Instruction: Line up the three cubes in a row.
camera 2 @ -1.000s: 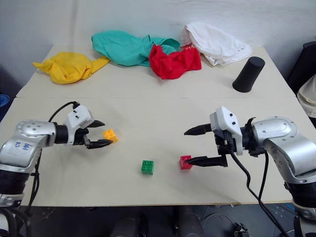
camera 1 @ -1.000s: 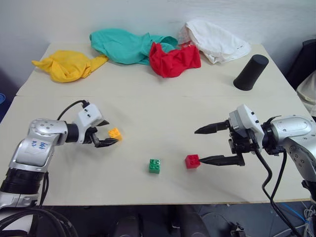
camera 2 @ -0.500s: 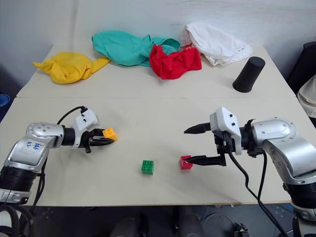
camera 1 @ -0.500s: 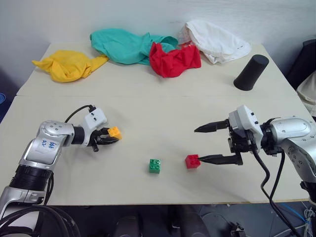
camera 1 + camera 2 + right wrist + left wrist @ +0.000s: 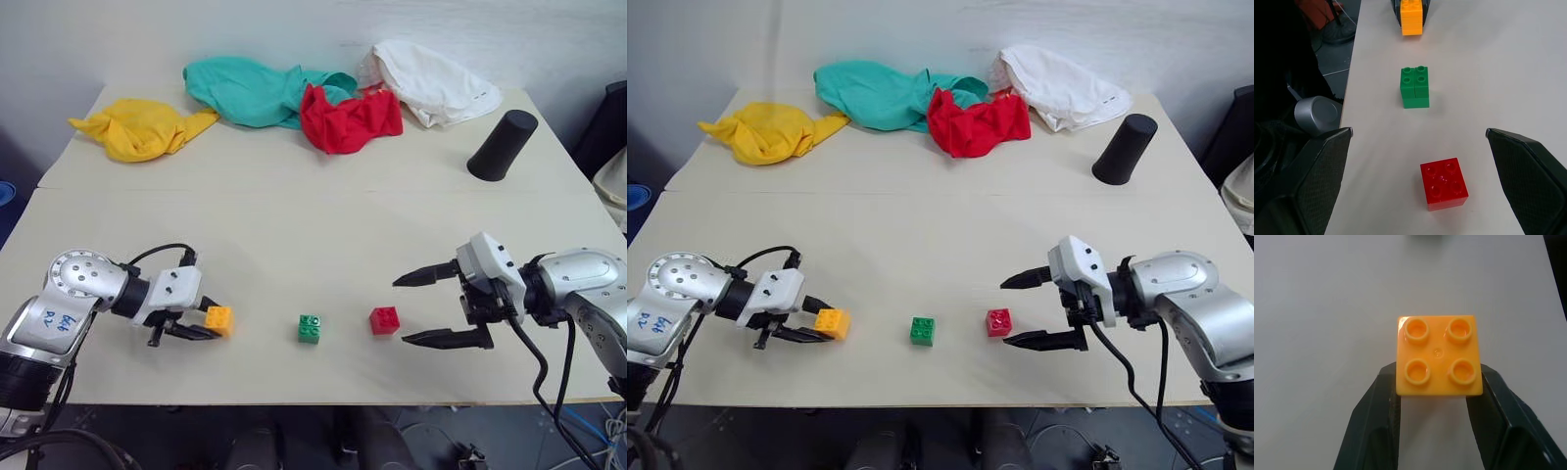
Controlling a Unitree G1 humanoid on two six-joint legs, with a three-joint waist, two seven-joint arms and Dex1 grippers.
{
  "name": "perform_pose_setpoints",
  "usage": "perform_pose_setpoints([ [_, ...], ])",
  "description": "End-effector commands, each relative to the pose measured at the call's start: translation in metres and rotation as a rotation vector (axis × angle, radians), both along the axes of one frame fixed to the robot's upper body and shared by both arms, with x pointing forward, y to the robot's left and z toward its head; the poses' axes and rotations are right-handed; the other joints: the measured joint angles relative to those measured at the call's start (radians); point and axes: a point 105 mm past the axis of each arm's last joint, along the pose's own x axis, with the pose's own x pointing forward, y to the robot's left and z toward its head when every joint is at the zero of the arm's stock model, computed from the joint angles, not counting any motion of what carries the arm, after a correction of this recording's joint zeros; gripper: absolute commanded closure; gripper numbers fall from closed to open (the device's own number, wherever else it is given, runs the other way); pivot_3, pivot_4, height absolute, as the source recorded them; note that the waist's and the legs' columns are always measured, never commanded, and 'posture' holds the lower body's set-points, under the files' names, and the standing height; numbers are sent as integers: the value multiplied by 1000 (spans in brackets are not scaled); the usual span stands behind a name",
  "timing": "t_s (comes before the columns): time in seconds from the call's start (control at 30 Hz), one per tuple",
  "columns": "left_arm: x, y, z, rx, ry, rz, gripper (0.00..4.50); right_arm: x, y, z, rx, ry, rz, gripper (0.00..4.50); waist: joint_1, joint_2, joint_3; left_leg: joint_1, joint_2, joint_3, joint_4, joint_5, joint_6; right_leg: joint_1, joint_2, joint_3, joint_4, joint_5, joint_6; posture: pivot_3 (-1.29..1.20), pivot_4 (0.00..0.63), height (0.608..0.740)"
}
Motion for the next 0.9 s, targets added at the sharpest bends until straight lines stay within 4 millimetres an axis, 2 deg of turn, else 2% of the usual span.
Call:
perform_pose_setpoints([
  [0.03, 2, 3, 1, 37, -26, -39, 2978, -6, -1, 11, 4, -47, 3, 0, 3, 0, 0, 0, 0, 0, 0, 0, 0, 0, 0, 0, 0, 0, 0, 0, 150, 740],
  [0.37, 11, 5, -2, 20, -27, 7, 2978, -7, -2, 7, 1, -41, -19, 0, 3, 0, 0, 0, 0, 0, 0, 0, 0, 0, 1, 0, 0, 0, 0, 0, 150, 740],
  [0.43, 12, 6, -2, 12, -24, 24, 2230, -8, -3, 5, -13, -38, -15, 0, 3, 0, 0, 0, 0, 0, 0, 0, 0, 0, 1, 0, 0, 0, 0, 0, 150, 740],
  [0.53, 8, 14, -2, 12, 6, 50, 1417, -8, -7, 4, -22, -42, -21, 0, 1, 0, 0, 0, 0, 0, 0, 0, 0, 0, 1, 0, 0, 0, 0, 0, 150, 740],
  [0.6, 4, 23, 3, 7, 7, 84, 737, -6, -16, 4, -30, -37, -46, 0, 1, 0, 0, 0, 0, 0, 0, 0, 0, 0, 1, 0, 0, 0, 0, 0, 150, 740],
  [0.67, -2, 36, 17, -23, 24, 129, 205, -2, -33, 4, -51, -35, -84, 0, 1, 0, 0, 0, 1, 0, 0, 0, 0, 0, 1, 0, 0, 0, 0, 0, 150, 740],
  [0.7, -6, 43, 28, -43, 33, 156, 58, 1, -45, 4, -61, -41, -116, 0, 1, 0, 0, 0, 1, 0, 0, 0, 0, 0, 1, 0, 0, 0, 0, 0, 150, 740],
  [0.77, -16, 57, 43, -64, 36, 193, 58, 7, -66, 4, -60, -45, -177, 0, 1, 0, 0, 0, 1, 0, 0, 0, 0, 0, 1, 0, -1, 0, 0, 0, 150, 740],
  [0.9, -29, 65, 59, -55, 21, 232, 58, 4, -86, 3, -57, -26, -207, 0, 1, 1, 0, 0, 1, 1, 0, 0, 1, 0, 1, 0, -1, 0, 0, 0, 150, 740],
])
